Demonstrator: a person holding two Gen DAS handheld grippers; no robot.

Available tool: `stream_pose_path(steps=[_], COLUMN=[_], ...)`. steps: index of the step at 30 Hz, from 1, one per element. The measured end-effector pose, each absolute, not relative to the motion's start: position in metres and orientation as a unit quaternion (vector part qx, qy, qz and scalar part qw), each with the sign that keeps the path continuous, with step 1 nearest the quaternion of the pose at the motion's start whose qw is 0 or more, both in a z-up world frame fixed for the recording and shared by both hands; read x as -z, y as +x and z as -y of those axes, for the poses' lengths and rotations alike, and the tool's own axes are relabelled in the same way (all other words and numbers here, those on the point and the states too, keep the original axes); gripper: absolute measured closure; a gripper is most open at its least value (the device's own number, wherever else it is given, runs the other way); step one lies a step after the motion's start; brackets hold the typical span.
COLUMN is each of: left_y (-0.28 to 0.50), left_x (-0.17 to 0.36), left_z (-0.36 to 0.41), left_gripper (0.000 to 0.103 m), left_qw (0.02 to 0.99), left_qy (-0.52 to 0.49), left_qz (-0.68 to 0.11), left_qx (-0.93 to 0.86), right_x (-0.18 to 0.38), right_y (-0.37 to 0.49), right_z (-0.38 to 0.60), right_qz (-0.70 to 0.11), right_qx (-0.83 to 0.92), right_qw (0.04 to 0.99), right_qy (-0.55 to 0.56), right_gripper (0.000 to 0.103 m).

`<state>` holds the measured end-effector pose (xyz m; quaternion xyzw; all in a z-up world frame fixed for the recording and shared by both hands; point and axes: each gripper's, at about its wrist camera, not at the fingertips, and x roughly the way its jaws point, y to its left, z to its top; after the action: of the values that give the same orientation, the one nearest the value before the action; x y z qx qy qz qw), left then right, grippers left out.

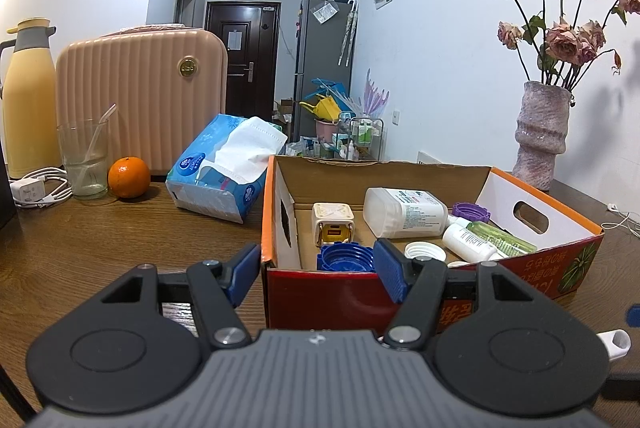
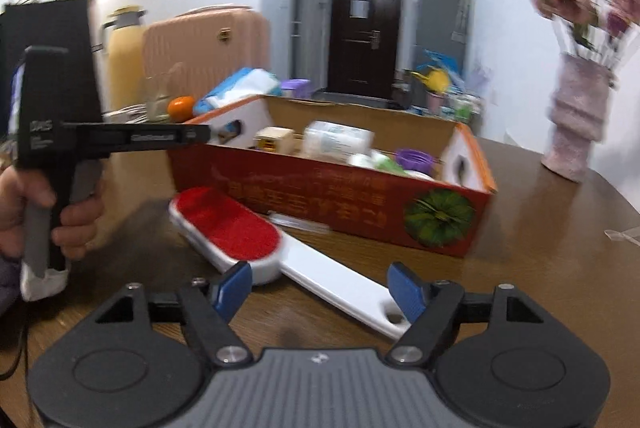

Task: Organize rigid objects
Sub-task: 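Return the right tool to the red-and-white lint roller on the table, then grasp the red-and-white lint roller with the right tool and lift it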

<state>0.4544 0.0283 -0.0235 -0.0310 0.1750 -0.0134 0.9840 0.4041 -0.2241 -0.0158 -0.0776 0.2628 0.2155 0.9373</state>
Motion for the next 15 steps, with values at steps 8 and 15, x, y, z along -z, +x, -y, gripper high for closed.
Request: stream_pose_path(steps=[8,15], left_y=[0.454,0.454], left_x=[0.023,0.023], left_z=[-0.029,-0.028], left_gripper=[0.039,0.039], left_qw=[0.984,0.984], left_qy=[-0.030,-0.030], left_qz=[-0.174,-0.175], left_qx=[0.013,0.013], right_x=[0.018,0.026], right_y=[0.442,0.461], right_z=[0.166,0.130], right_qz=[-0.273,-0.288], right_qx=[-0.302,-0.326], right_qw=[0.904,0.884], right_qy=[-0.131,-0.170], right_gripper=[0.024,0.026])
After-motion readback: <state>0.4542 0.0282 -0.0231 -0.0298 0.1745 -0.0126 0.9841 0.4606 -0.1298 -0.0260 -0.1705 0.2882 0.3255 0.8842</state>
